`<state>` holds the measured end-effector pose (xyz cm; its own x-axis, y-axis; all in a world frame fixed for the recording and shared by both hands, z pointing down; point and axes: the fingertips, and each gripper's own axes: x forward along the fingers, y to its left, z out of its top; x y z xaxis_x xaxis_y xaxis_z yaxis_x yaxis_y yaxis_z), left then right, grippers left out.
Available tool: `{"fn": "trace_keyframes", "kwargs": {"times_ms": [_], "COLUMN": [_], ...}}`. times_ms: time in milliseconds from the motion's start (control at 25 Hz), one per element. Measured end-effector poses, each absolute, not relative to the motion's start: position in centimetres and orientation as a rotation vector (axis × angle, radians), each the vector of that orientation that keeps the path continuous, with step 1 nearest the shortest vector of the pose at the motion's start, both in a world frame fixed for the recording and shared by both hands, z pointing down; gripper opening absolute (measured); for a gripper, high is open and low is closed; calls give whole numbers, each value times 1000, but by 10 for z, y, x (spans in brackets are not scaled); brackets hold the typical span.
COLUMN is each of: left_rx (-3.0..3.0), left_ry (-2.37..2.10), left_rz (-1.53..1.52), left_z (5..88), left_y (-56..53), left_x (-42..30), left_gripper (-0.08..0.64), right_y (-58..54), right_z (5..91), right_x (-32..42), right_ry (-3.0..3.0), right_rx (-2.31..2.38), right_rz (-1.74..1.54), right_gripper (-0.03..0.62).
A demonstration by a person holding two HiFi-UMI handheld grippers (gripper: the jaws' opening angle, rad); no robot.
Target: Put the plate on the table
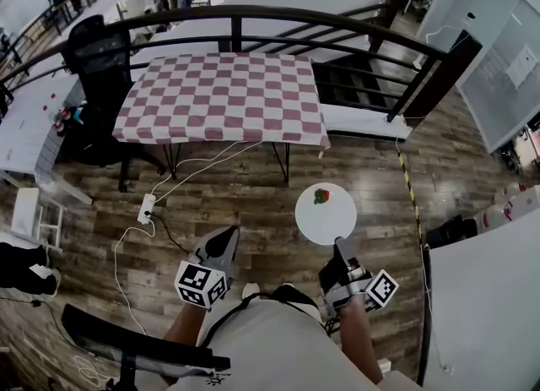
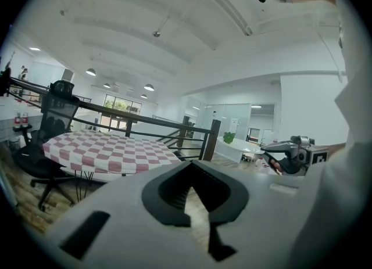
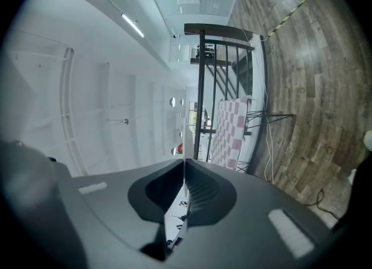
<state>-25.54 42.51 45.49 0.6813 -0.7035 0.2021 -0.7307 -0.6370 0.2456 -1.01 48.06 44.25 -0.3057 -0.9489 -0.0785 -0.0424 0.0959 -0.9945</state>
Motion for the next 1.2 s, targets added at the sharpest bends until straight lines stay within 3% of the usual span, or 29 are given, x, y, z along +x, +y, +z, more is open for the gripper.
{"fn": "trace_keyframes", "kwargs": {"times_ms": [640,1200], "left_rx": [2578,2572], "left_ry": [-1139,-1171], "left_rz": [146,157], "left_z": [460,457], "left_y": [409,325], "left_x": [-267,-217], "left_gripper": [6,6], "right_y": [463,367], "right_z": [447,446], "right_x": [-3,40], "right_ry": [1489,1511], "right_rx": [-1047,-1011], "right_rz": [-1331,-1352], "right_gripper": [18,17]}}
